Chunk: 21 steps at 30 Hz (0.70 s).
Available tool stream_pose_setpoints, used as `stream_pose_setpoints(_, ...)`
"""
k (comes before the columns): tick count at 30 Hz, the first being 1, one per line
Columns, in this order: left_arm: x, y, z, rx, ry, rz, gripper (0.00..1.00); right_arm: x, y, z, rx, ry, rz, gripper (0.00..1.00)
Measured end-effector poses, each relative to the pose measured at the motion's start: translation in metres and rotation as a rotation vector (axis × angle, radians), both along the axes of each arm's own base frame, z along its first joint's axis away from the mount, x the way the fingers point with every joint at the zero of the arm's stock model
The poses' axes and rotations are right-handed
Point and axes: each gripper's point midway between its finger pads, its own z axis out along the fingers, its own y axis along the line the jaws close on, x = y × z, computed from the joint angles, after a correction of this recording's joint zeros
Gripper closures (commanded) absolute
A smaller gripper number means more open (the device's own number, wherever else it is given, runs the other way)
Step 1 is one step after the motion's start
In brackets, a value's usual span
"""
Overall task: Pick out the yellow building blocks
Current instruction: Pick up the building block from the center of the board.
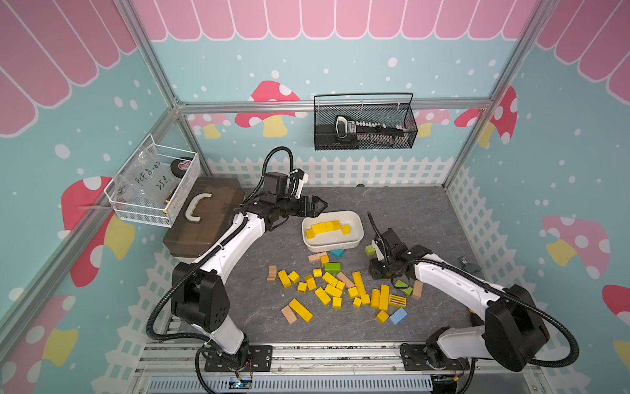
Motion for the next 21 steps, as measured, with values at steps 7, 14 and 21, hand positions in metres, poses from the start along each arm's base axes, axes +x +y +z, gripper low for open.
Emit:
stream_pose_setpoints(7, -0.001, -0.001, 0.000, 0.000, 0.000, -0.003, 0.00, -0.035, -0.016, -0.018, 0.009, 0.027, -0.055, 0.60)
stream_pose_setpoints(14, -0.001, -0.003, 0.000, 0.000, 0.000, -0.006, 0.00, -0.052, -0.015, -0.027, 0.047, 0.052, -0.089, 0.60)
stream_pose_setpoints(21, -0.001, -0.003, 0.000, 0.000, 0.000, -0.006, 0.00, -0.056, -0.009, -0.032, 0.063, 0.071, -0.101, 0.60)
